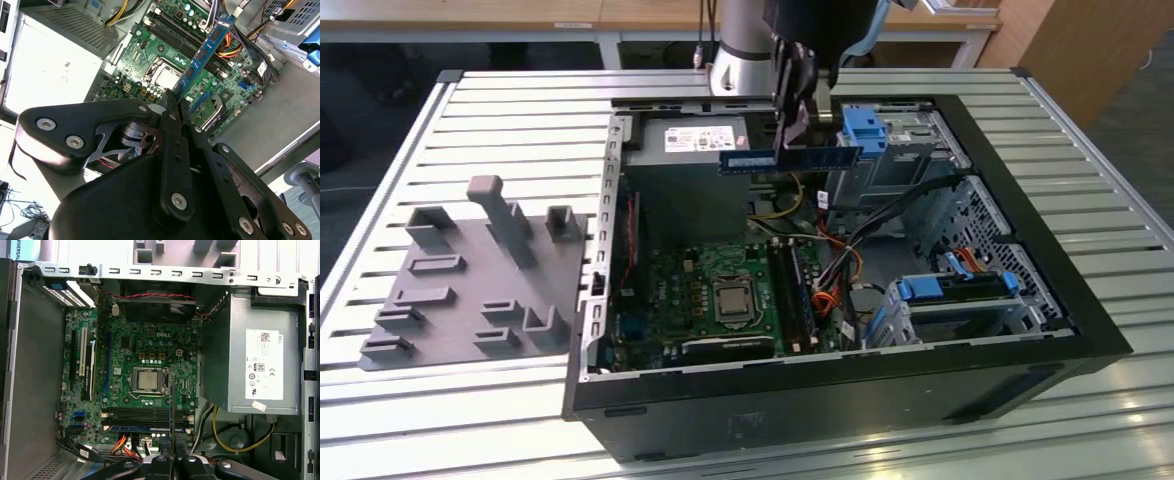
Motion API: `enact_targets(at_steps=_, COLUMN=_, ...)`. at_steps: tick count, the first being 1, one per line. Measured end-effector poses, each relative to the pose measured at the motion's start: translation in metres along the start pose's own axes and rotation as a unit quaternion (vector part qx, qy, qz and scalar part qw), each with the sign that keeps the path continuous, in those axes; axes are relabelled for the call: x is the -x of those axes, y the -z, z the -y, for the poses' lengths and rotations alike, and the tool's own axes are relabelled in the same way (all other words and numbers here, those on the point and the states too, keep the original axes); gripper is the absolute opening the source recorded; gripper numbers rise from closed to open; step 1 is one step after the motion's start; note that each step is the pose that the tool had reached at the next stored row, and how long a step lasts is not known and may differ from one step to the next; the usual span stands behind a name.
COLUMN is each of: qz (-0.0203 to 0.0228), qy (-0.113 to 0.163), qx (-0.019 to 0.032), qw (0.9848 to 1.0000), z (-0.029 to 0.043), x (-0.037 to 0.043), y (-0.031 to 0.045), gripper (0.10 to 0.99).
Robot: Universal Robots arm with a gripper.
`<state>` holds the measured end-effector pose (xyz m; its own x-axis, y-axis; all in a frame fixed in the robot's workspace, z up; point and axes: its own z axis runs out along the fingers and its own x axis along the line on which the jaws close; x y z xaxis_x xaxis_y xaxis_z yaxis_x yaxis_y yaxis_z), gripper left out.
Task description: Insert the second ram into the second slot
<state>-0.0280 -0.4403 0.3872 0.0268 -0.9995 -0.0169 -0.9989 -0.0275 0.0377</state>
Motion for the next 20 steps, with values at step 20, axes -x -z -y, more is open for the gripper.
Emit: enact_targets(at_steps=20, qz=0.0000, qy=0.000, qx=0.0000, qw=1.0000, z=-0.0002, x=-0.0062, y=0.0001, gripper=0.137)
